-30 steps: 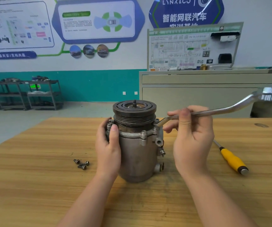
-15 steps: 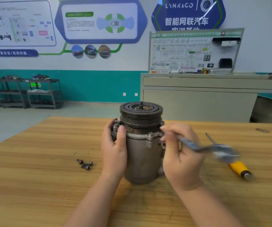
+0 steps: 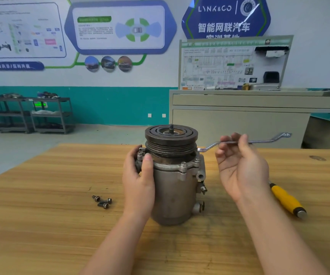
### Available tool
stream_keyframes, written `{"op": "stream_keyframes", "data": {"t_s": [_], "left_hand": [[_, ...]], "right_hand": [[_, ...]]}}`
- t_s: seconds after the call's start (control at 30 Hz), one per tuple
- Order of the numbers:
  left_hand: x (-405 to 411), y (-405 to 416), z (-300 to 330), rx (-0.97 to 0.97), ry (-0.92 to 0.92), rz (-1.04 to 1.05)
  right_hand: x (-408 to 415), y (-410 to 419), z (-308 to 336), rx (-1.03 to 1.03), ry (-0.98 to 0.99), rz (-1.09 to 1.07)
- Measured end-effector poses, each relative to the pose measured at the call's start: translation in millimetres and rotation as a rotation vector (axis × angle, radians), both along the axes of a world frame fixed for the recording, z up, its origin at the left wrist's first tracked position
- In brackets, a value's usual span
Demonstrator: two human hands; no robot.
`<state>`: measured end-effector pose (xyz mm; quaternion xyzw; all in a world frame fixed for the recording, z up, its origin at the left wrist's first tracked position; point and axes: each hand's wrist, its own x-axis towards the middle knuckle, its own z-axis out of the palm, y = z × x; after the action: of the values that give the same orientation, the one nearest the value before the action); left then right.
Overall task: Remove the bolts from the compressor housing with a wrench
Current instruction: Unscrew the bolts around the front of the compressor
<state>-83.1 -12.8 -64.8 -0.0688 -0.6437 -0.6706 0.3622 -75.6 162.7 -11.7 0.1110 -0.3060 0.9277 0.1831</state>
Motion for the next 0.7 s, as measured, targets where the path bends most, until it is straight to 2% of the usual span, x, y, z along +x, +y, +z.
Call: {"op": "stream_keyframes", "data": {"t_s": [0.13,0.3,0.43,0.57,0.63,0.7], "left_hand": [[1,0,0,-0.008,0.002,0.001],[0,0,1,-0.013,0.008,0.011],[0,-1,0,-0.013,0.003,0.010],[-2,-1,0,0.006,0.016,0.017],[-4,-1,1,0.010,0.024,0.018],[-4,-1,0,0.005,0.027,0.022]], "right_hand": [[7,-7,3,0.137,0.074,-0.297],[17,-17,-2,0.350,0.208,-0.505],[26,-24,-8,0.565,0.457,-0.682],[27,-32,-22,0.977,0.801,-0.843],[25,-36,-27,1.073,0.864,-0.927],[26,-38,-29,1.061,0.848,-0.999]]}}
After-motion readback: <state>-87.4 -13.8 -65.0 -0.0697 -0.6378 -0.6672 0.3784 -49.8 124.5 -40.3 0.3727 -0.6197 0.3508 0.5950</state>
